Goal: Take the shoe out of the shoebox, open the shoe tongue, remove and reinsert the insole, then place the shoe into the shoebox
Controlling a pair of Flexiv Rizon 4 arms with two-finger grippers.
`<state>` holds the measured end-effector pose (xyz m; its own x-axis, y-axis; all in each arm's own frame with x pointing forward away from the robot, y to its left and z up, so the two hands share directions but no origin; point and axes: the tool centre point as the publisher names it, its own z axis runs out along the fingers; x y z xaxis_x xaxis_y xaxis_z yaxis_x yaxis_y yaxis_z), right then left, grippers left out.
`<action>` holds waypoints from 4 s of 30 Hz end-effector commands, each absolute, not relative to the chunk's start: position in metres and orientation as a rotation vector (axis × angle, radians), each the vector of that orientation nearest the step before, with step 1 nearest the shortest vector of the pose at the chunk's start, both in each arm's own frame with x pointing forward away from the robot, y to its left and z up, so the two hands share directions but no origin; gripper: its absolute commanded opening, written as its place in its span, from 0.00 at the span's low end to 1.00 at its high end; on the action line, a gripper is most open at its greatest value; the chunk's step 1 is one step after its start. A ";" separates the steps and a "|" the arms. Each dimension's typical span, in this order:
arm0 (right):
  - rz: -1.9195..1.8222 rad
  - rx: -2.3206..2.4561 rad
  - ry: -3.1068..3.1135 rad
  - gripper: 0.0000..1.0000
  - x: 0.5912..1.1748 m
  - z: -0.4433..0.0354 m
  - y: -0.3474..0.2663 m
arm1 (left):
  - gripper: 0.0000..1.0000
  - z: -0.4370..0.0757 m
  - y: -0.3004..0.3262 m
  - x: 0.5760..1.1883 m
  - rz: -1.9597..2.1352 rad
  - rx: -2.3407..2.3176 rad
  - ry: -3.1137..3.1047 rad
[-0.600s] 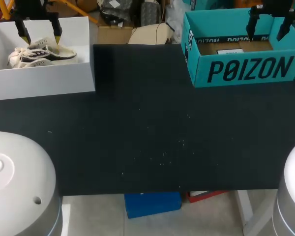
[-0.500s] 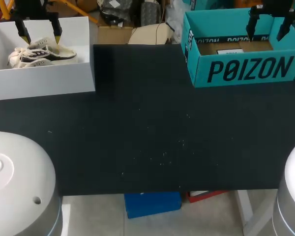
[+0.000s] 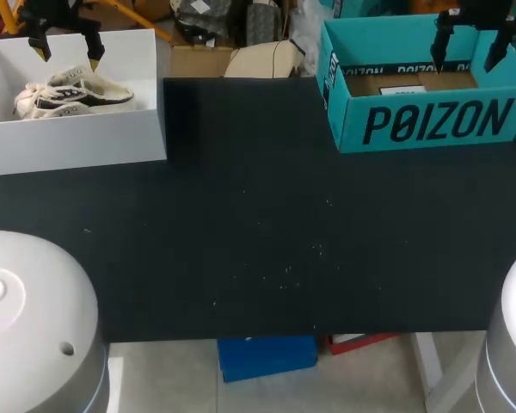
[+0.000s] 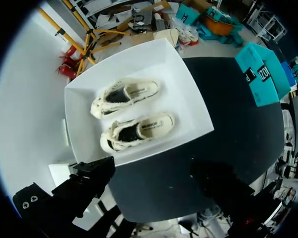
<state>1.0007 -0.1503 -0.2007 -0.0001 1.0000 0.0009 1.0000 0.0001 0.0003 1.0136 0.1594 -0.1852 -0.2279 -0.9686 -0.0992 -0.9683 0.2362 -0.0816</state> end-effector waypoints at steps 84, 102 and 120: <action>0.001 -2.221 -2.221 1.00 1.001 -0.200 -0.150 | 0.20 -0.416 0.215 1.116 0.056 0.033 3.152; 0.001 -2.221 -2.221 1.00 1.001 -0.200 -0.150 | 0.00 -0.319 0.212 1.094 0.057 0.154 3.085; 0.001 -2.221 -2.221 1.00 1.001 -0.200 -0.150 | 0.00 -0.159 0.119 1.060 0.177 0.192 2.930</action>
